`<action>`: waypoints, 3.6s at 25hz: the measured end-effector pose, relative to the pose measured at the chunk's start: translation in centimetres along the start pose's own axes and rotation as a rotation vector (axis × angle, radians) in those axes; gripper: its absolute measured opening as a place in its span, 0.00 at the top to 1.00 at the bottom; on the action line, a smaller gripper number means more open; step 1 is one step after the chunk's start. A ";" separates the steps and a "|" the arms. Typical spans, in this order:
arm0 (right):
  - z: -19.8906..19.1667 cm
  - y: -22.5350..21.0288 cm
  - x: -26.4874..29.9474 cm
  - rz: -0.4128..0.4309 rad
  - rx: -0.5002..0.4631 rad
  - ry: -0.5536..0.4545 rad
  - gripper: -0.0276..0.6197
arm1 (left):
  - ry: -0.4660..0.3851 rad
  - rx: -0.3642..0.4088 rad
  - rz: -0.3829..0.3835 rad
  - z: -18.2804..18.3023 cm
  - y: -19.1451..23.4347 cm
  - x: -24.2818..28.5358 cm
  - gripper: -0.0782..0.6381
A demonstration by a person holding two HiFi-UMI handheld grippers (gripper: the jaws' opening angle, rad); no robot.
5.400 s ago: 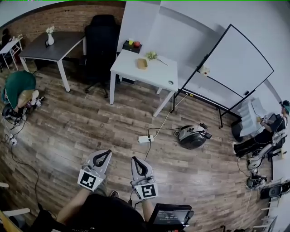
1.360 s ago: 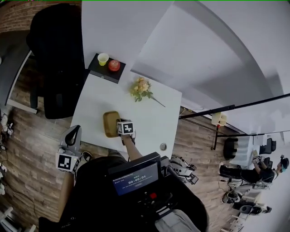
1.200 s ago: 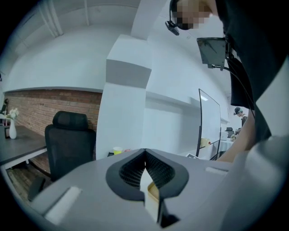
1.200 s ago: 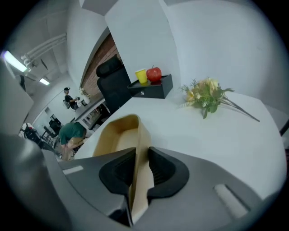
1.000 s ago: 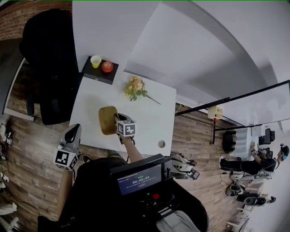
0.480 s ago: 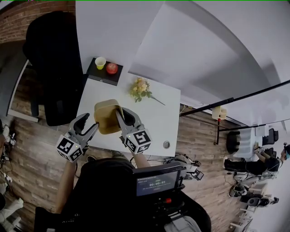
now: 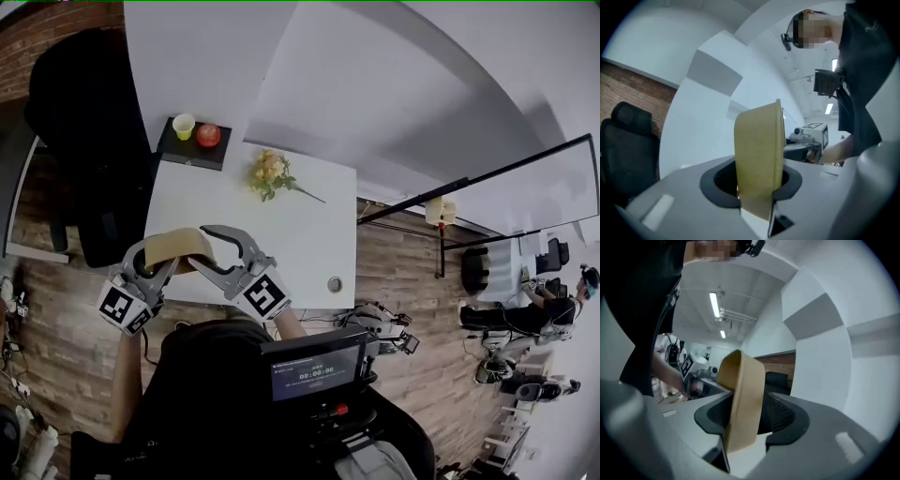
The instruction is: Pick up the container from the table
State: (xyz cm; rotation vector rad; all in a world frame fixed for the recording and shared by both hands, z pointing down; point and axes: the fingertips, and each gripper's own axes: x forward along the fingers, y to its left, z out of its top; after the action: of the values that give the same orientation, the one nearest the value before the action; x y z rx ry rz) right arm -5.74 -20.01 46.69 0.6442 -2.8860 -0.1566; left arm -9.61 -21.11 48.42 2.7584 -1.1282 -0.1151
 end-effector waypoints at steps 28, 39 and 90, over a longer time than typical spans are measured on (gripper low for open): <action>4.8 -3.7 -4.9 0.005 0.178 -0.199 0.69 | 0.037 0.194 -0.014 0.2 -1.5 -2.6 0.76; 3.1 -8.2 -9.3 -0.243 0.459 -0.426 0.69 | -0.009 0.189 -0.051 1.1 -3.7 -0.7 0.81; -0.2 -8.2 -10.3 -0.317 0.521 -0.326 0.68 | 0.033 0.146 -0.131 -0.5 -5.0 1.8 0.84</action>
State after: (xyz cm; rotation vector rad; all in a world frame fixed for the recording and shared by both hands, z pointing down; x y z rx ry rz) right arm 6.80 -22.99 44.15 1.2703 -3.1226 0.5154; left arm -4.84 -18.77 48.02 2.9508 -0.9839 -0.0021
